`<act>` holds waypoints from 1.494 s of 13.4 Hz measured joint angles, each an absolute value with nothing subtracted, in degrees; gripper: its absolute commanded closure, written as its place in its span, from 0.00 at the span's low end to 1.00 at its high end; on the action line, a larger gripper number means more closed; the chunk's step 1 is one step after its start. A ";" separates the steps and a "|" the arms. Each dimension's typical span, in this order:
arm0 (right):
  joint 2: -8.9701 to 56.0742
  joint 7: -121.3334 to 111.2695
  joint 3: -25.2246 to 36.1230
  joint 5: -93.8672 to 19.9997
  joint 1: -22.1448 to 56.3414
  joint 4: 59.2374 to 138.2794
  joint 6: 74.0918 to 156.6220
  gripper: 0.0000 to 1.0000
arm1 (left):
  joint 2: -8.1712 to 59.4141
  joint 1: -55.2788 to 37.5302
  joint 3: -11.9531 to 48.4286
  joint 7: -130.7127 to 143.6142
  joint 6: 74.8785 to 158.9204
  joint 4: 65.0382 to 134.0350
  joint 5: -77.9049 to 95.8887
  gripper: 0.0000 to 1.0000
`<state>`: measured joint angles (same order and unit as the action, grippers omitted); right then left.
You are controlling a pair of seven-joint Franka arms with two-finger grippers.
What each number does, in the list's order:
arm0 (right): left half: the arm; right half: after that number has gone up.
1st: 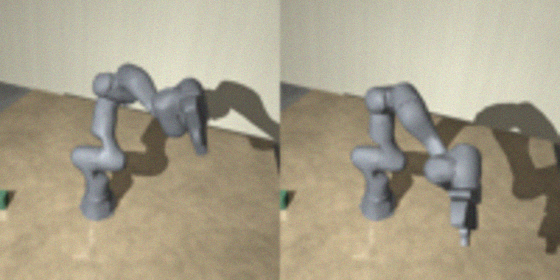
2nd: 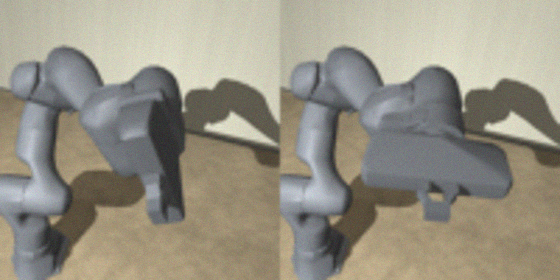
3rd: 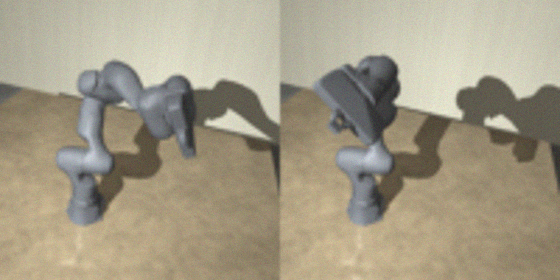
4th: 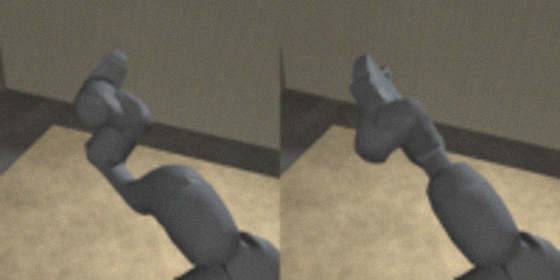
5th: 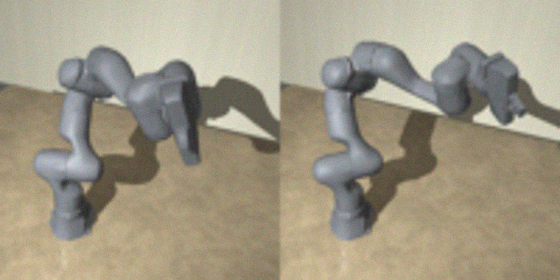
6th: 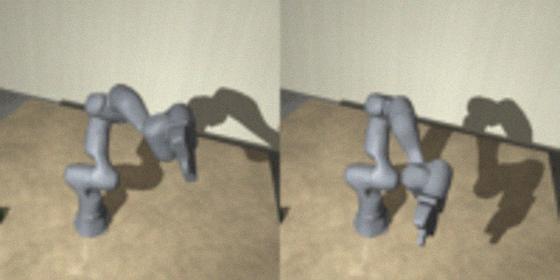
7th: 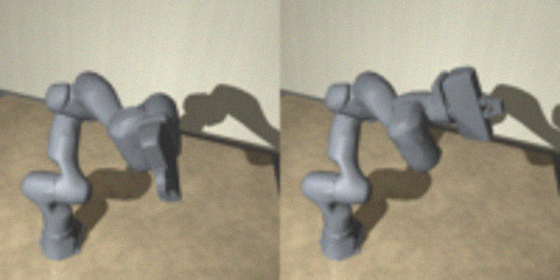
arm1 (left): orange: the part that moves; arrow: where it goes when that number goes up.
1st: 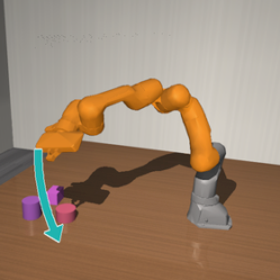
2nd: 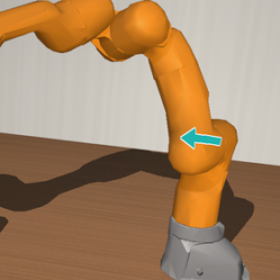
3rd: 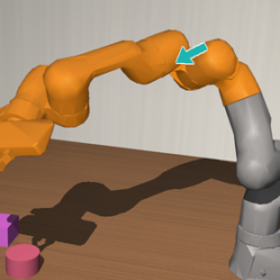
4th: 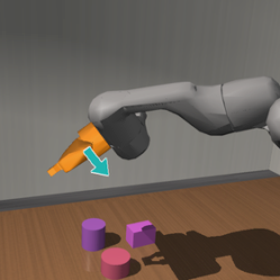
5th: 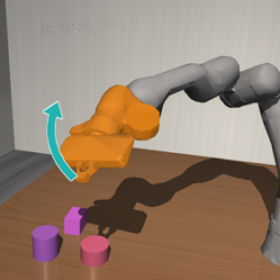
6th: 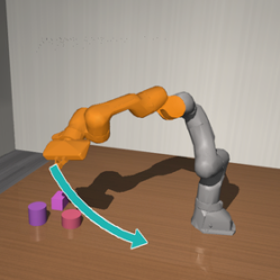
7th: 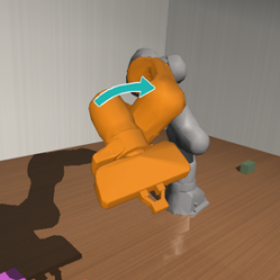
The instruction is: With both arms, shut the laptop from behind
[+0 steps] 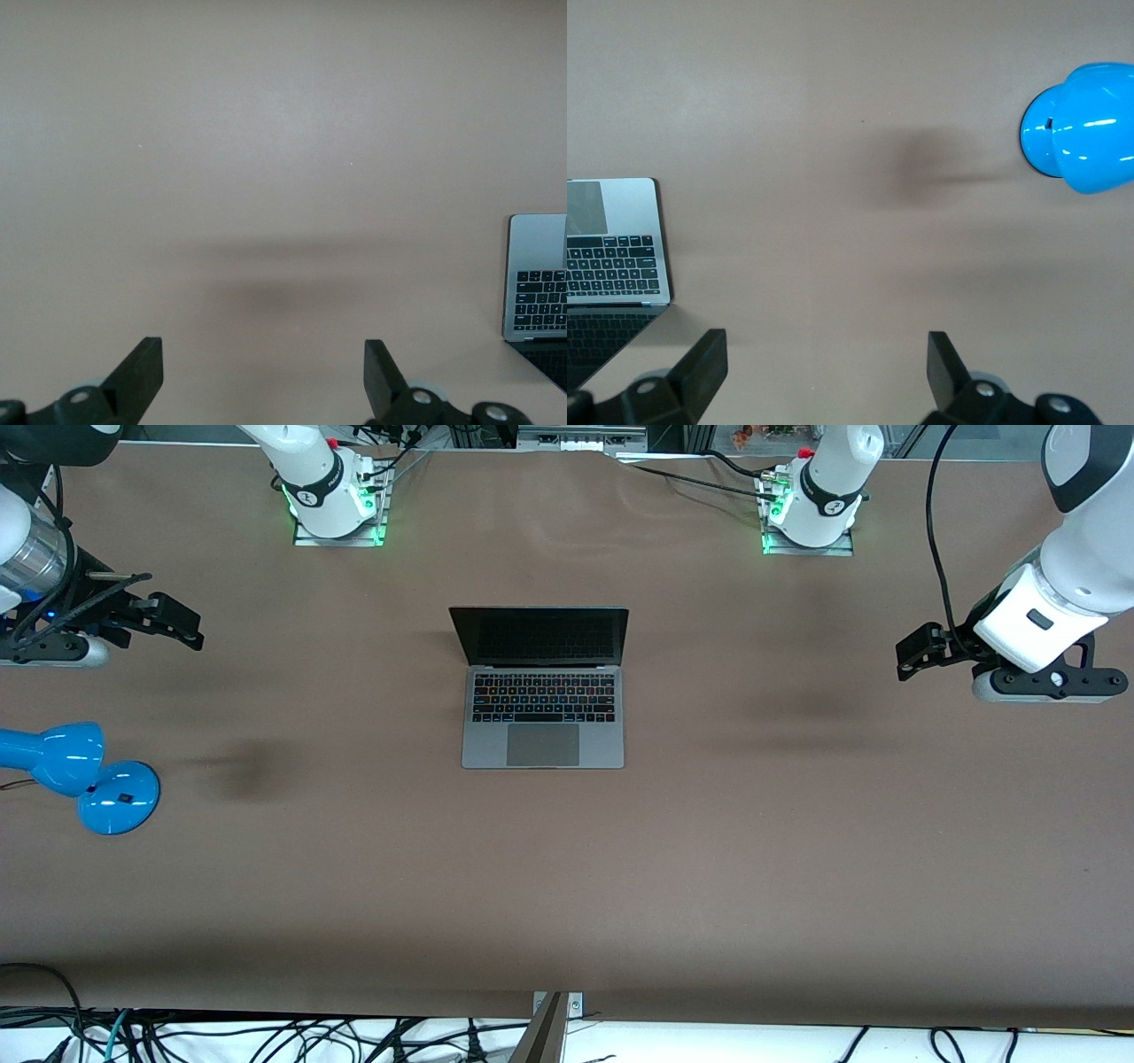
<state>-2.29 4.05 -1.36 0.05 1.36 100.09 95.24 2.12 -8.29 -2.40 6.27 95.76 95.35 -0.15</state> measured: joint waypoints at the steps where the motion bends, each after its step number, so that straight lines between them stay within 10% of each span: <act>1: -2.29 4.04 -1.36 0.03 1.36 100.09 95.24 0.00 | 2.08 -8.29 -2.39 6.27 95.81 95.42 -0.15 0.00; 20: -1.59 4.00 -1.61 -0.48 1.33 101.47 95.03 0.00 | 4.11 -8.81 -1.29 5.83 95.49 94.51 -0.16 0.00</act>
<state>-1.59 4.00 -1.61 -0.48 1.33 101.47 95.03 4.11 -8.81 -1.29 5.83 95.49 94.51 -0.16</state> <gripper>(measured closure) 0.000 0.000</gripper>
